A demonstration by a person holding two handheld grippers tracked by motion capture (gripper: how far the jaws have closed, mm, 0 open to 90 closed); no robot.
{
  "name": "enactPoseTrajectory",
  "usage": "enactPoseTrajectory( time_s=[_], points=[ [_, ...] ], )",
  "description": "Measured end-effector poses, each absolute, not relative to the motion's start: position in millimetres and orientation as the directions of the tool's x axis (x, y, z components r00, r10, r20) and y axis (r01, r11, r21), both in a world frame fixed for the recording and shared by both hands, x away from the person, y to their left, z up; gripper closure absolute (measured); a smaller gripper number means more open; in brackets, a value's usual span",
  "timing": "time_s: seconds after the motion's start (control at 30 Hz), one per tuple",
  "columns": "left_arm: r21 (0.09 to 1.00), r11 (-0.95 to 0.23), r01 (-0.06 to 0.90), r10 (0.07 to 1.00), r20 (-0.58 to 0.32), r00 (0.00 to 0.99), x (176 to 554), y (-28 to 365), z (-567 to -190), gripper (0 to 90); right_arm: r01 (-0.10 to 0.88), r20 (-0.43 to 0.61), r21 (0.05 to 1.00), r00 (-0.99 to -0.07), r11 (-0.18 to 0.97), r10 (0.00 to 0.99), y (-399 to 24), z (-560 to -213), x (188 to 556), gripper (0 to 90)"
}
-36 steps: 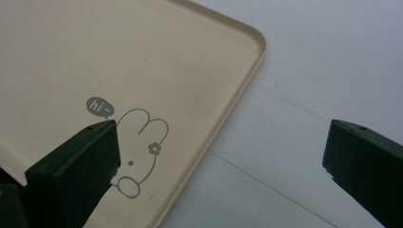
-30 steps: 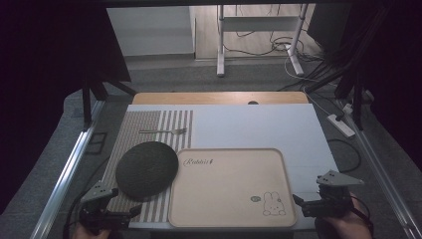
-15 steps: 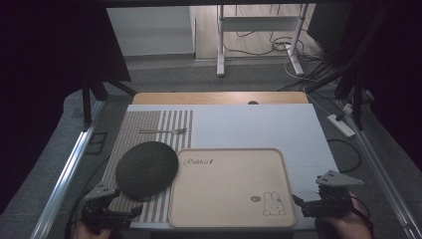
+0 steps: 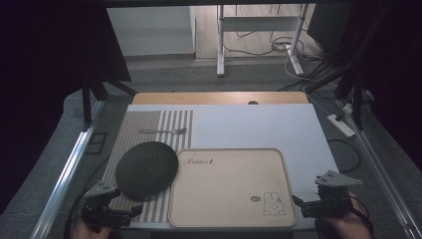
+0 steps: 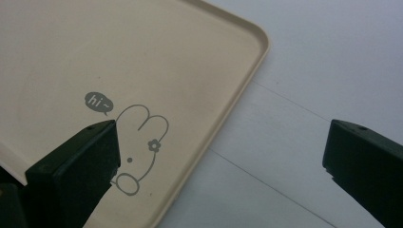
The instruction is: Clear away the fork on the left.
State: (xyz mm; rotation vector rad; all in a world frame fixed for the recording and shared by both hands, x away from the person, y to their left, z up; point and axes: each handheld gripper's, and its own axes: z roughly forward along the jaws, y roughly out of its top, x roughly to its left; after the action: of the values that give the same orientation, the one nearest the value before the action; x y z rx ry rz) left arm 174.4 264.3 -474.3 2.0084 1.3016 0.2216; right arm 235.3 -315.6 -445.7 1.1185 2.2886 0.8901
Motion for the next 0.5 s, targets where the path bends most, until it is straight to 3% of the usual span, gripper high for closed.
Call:
enactPoseTrajectory(
  time_s=[0.33, 0.5],
  points=[
    [0.657, -0.241, 0.714, 0.856, -0.203, 0.476, 180, 263, -472, 0.0, 0.526, -0.106, 0.71, -0.578, 0.468, 0.809, -315, -446, 235, 0.0],
    [0.65, -0.221, 0.727, 0.85, -0.237, 0.47, 186, 266, -472, 0.0, 0.526, -0.106, 0.709, -0.579, 0.469, 0.808, -315, -446, 235, 0.0]
  ],
)
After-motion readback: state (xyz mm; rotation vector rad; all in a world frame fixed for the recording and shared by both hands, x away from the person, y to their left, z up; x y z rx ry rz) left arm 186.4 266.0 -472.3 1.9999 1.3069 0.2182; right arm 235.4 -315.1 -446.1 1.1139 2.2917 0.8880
